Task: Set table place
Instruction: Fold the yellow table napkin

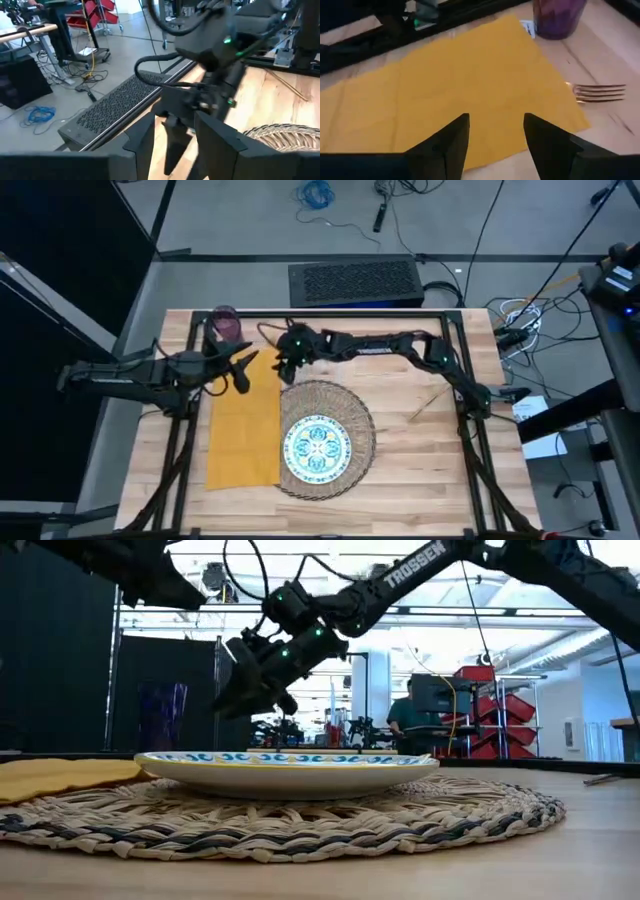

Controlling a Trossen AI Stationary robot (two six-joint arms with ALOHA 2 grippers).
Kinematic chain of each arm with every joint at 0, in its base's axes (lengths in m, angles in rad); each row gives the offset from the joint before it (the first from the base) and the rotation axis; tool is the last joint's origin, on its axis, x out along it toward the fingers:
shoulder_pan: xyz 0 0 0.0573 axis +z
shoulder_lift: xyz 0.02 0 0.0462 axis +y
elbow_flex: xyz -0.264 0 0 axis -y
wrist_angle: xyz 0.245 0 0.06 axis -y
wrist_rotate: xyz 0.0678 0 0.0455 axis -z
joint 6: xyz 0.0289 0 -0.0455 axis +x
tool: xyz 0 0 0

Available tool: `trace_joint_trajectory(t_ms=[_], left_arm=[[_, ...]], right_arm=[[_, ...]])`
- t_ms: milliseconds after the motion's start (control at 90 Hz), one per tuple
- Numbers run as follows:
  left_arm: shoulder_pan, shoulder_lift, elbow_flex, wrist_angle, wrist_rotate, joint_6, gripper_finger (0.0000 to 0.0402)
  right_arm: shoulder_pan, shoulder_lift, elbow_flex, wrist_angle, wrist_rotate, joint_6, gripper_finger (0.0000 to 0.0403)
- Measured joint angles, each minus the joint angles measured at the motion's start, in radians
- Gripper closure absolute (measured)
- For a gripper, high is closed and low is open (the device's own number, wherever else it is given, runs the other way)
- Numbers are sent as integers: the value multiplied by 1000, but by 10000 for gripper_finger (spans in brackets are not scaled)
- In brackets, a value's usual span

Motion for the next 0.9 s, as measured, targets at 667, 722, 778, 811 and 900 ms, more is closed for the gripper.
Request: trace_joint_trajectory(t_ms=[667, 722, 778, 811, 900], left_arm=[[0, 0, 0, -11, 0, 3, 277], [0, 0, 0, -11, 0, 3, 277], [0, 0, 0, -11, 0, 3, 277], [0, 0, 0, -10, 0, 3, 277], [0, 0, 0, -7, 0, 0, 277]], right_arm=[[-67, 236, 430, -369, 135, -60, 227], [-63, 238, 430, -366, 142, -60, 227], [-56, 238, 430, -368, 142, -61, 227], [-52, 238, 430, -367, 142, -61, 227], [-39, 239, 430, -375, 142, -61, 227]])
